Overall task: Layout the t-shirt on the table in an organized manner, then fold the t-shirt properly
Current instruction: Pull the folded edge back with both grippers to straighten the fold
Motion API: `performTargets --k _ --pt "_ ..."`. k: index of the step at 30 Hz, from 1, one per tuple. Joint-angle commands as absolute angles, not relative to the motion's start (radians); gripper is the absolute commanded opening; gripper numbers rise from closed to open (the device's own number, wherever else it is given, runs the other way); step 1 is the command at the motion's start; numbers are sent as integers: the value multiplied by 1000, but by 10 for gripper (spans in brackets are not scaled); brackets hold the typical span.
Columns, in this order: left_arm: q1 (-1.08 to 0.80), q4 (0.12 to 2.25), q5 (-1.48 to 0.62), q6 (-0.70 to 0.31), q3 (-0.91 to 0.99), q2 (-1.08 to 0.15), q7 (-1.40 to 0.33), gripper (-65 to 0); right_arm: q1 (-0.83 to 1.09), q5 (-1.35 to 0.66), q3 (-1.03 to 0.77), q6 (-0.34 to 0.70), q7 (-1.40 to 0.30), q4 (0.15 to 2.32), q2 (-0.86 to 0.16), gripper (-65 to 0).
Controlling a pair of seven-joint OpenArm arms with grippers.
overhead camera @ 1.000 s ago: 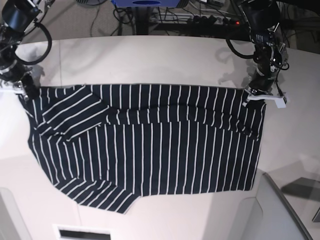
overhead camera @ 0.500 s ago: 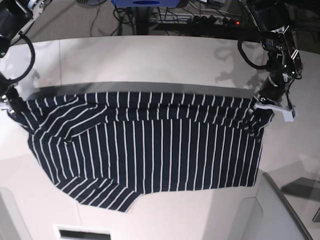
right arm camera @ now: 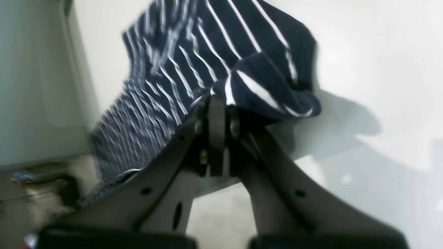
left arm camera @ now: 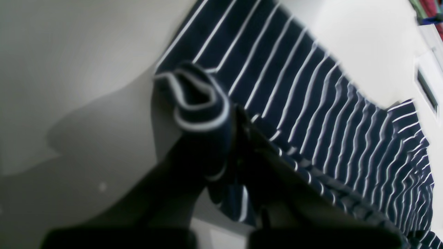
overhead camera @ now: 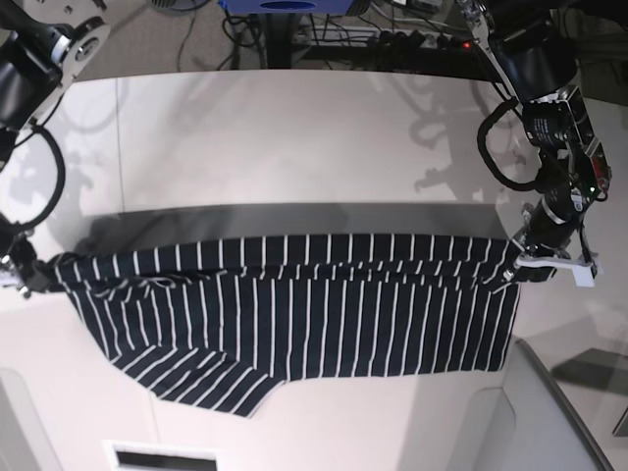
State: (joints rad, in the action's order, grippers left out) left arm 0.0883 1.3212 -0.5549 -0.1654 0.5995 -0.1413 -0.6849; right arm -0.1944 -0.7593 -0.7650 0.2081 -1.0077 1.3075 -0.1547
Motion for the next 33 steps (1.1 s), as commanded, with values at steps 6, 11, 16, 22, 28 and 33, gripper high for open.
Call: performTargets --k 6,11,16,22,28,33 --pt "99 1411 -564 -139 604 -160 -661 -650 -193 -780 -763 199 -1003 1386 -174 -650" --pt "76 1419 -565 -139 604 -160 -661 -650 -191 -780 -762 191 -1007 1434 -174 -650" --pt "2 1431 -567 -139 604 -157 -661 -650 -154 -780 -771 191 -1084 1435 -173 -650" --pt "-119 1440 -567 -139 604 -156 -654 -650 -51 -780 -771 194 -1055 1432 -171 -650" --pt "-196 1432 -562 -139 602 -156 -615 -650 39 -780 -763 197 -1001 1428 -163 -650" --pt "-228 1392 -562 -139 602 -159 -567 -650 90 -776 -762 197 -966 1428 -136 -650"
